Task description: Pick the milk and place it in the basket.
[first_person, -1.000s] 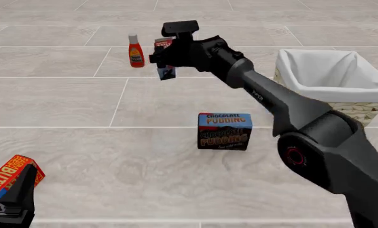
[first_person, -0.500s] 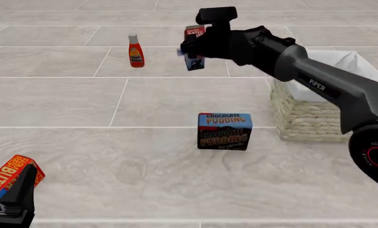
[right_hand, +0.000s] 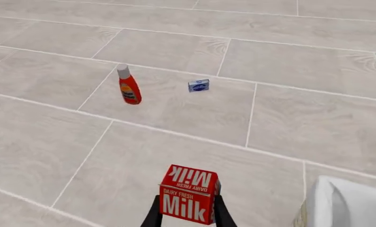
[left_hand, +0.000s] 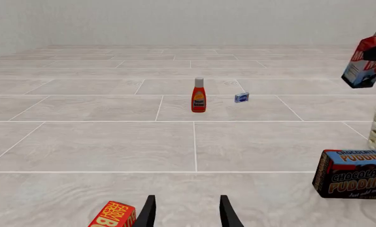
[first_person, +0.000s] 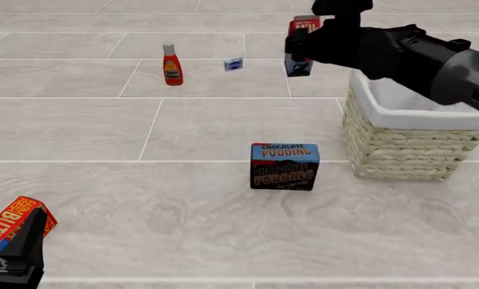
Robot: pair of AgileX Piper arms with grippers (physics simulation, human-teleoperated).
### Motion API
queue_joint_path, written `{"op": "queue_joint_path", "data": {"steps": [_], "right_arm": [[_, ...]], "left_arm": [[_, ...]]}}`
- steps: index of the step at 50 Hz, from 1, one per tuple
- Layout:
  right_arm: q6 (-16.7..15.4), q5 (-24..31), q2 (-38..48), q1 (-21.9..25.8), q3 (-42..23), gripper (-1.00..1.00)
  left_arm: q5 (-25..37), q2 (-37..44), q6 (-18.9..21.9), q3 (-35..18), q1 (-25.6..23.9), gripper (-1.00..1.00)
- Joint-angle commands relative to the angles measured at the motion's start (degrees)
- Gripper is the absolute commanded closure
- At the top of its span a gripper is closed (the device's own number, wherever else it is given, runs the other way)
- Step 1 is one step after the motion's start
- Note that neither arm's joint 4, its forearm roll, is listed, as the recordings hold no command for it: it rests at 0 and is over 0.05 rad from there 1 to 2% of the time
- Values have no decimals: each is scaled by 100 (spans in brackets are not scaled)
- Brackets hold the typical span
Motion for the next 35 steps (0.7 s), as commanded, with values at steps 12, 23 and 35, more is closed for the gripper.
{"op": "queue_joint_path", "data": {"steps": [12,23,35], "right_arm": [[109,-144,-1037,-873,880,100],[102,-132,-1279,-1312,1093,100],[90,-169,-1402,-1818,1355,100]], "left_arm": [[0,-1,1,0,0,-100],[0,0,-1,0,0,-100],[0,0,0,0,0,-100]]}}
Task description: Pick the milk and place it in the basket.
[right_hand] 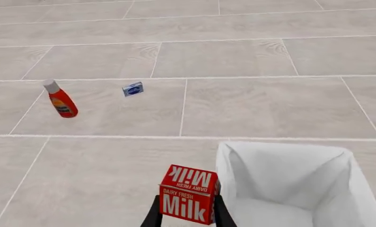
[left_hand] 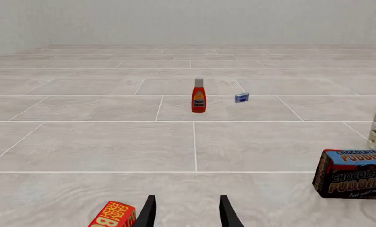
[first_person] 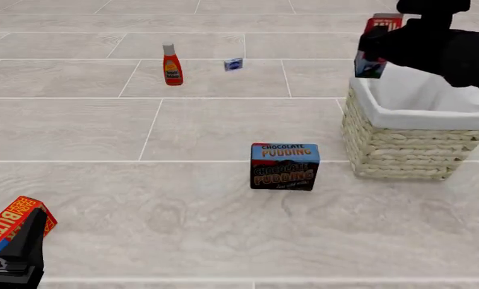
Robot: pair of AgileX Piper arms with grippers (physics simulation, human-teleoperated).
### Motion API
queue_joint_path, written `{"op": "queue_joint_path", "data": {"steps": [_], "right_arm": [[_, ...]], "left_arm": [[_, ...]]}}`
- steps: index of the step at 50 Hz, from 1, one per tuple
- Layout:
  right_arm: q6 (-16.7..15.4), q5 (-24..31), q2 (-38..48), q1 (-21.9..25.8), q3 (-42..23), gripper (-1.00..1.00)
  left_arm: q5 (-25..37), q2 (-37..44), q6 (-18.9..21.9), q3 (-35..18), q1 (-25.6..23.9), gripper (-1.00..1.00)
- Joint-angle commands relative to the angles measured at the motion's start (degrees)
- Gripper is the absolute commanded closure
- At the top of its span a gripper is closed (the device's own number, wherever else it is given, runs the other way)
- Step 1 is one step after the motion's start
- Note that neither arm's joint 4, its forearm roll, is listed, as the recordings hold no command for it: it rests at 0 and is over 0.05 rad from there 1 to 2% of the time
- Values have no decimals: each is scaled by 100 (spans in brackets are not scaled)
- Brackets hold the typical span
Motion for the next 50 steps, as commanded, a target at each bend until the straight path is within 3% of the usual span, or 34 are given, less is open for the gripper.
{"op": "queue_joint_path", "data": {"steps": [1,19,50], "right_arm": [[81,-56,-207,-464,138,100],[57,-44,-47,-962,143,100],[244,-225,656,-1409,147,100]], "left_arm": [[0,1,1,0,0,-100],[0,1,0,0,1,-100],[0,0,1,0,0,-100]]}}
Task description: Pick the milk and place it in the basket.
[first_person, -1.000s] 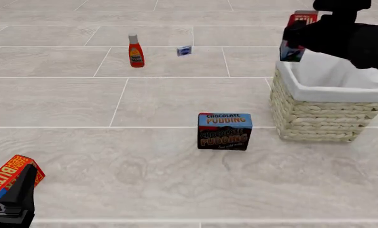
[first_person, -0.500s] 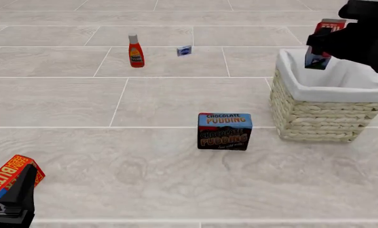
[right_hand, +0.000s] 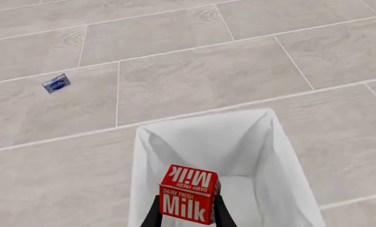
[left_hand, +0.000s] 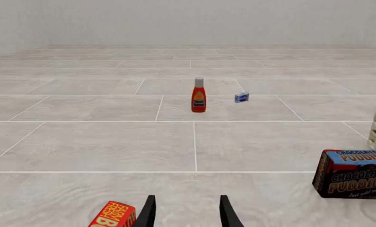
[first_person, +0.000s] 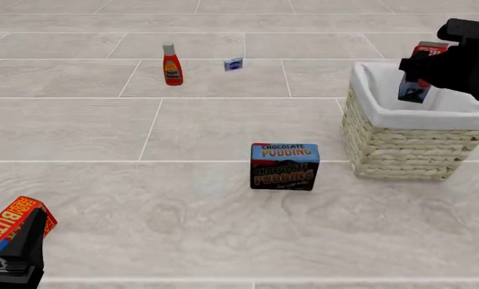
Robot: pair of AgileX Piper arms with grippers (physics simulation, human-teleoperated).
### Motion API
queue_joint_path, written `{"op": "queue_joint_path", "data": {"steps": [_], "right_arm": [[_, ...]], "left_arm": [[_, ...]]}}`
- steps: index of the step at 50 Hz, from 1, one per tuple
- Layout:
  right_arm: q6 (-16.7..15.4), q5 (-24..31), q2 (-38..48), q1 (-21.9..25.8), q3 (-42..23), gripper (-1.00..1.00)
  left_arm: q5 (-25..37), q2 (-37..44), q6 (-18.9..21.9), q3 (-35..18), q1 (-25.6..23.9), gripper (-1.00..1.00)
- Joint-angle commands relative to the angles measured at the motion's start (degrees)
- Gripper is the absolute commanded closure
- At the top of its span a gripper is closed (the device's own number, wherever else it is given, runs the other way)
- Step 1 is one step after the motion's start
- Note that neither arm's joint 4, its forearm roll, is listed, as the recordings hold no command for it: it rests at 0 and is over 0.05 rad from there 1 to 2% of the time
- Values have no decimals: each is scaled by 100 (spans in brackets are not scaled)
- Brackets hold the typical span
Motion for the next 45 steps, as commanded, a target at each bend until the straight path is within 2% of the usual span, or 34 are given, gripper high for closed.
{"op": "queue_joint_path", "data": {"steps": [1,30,45], "right_arm": [[171,-94,239,-149,-129,100],[270,-156,1044,-117,-475,100],[334,-262,1302,-148,-431,100]], "left_arm": [[0,-1,1,0,0,-100],[0,1,0,0,0,-100],[0,-1,0,0,0,-100]]}}
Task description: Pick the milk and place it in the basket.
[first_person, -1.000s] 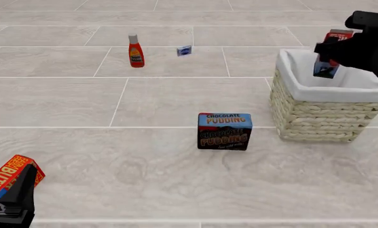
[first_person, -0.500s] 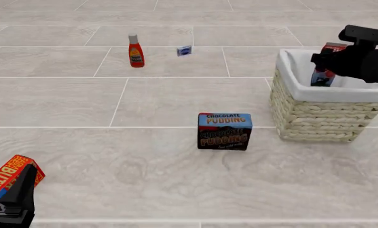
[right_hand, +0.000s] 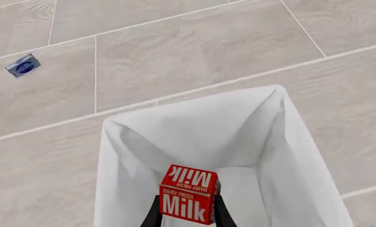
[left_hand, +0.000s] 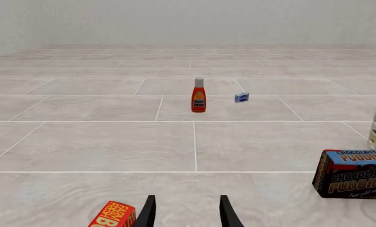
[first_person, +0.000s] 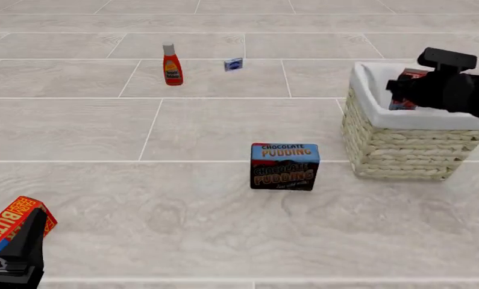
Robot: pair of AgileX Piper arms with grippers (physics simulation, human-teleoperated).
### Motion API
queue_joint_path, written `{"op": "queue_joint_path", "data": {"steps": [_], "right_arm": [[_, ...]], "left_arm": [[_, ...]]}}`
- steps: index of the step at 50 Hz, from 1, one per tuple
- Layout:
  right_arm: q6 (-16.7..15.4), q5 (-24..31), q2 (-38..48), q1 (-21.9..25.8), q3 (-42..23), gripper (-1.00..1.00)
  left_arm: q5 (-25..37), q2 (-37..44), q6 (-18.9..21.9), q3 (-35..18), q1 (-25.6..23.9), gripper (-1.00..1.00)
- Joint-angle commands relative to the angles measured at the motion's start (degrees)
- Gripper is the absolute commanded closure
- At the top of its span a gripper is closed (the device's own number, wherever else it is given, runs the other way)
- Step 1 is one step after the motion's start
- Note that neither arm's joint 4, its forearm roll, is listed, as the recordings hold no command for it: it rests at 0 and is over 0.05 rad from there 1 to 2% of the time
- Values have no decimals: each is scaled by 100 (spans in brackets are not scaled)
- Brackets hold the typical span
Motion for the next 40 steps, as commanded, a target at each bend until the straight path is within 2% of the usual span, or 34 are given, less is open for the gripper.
{"op": "queue_joint_path", "data": {"steps": [1,19,20,40], "right_arm": [[134,-81,106,-20,-91,100],[173,-31,90,-26,-105,100],[165,-37,80,-48,-100,-100],[130,1,-138,-18,-26,-100]], "left_arm": [[0,0,-1,0,0,-100],[0,-1,0,0,1,-100],[0,1,1,0,0,-100],[0,0,1,0,-1,-100]]}}
